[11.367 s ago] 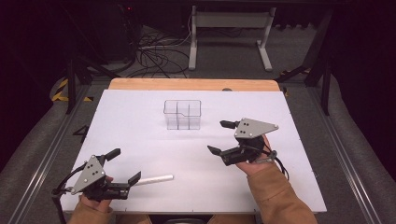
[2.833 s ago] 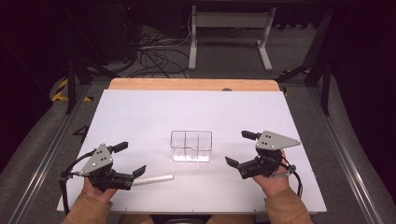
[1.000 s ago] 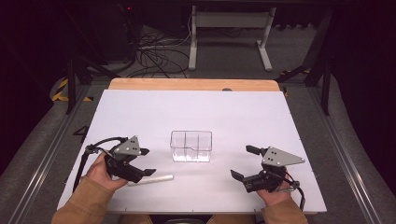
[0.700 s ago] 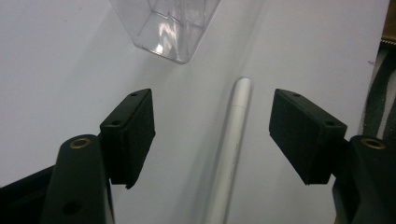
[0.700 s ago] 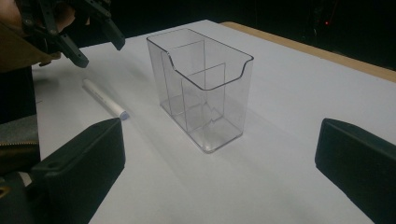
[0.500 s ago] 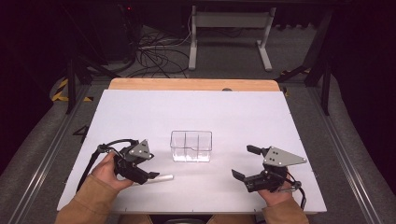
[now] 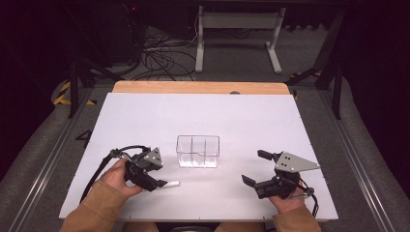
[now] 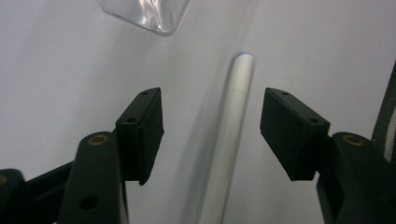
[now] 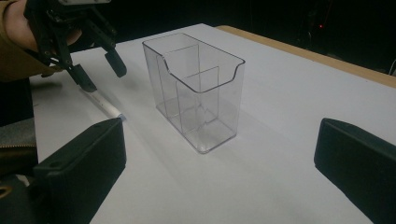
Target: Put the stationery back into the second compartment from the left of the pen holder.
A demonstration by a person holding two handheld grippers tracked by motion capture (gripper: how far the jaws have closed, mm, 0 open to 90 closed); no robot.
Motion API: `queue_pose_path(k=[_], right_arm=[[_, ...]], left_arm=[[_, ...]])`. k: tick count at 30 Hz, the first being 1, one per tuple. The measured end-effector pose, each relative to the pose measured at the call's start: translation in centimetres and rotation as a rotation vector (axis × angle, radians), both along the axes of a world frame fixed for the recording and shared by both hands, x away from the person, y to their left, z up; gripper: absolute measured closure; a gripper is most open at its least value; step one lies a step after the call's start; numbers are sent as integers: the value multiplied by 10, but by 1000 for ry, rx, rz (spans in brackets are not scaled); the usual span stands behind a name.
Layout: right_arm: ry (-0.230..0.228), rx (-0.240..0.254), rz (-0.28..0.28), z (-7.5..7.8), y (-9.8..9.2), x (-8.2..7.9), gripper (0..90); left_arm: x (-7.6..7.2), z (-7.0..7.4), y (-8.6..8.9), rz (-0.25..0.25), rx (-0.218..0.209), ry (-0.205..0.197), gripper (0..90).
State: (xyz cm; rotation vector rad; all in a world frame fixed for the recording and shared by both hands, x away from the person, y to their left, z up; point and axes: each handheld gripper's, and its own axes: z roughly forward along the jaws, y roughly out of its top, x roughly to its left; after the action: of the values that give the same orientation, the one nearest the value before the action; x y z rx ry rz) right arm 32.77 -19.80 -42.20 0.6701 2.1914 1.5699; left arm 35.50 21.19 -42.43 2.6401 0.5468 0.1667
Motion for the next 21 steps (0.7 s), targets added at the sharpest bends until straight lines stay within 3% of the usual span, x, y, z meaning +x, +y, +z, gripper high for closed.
queue_pose_path(k=[4, 11, 21], right_arm=[[4, 3, -5, 0, -1, -1, 27], [5, 0, -8, -1, -2, -2, 28], [10, 3, -9, -2, -3, -3, 28]], left_arm=[[1, -4, -3, -10, 18, 27, 448], [1, -11, -9, -45, 76, 45, 488], [-1, -15, -13, -68, 126, 69, 559]])
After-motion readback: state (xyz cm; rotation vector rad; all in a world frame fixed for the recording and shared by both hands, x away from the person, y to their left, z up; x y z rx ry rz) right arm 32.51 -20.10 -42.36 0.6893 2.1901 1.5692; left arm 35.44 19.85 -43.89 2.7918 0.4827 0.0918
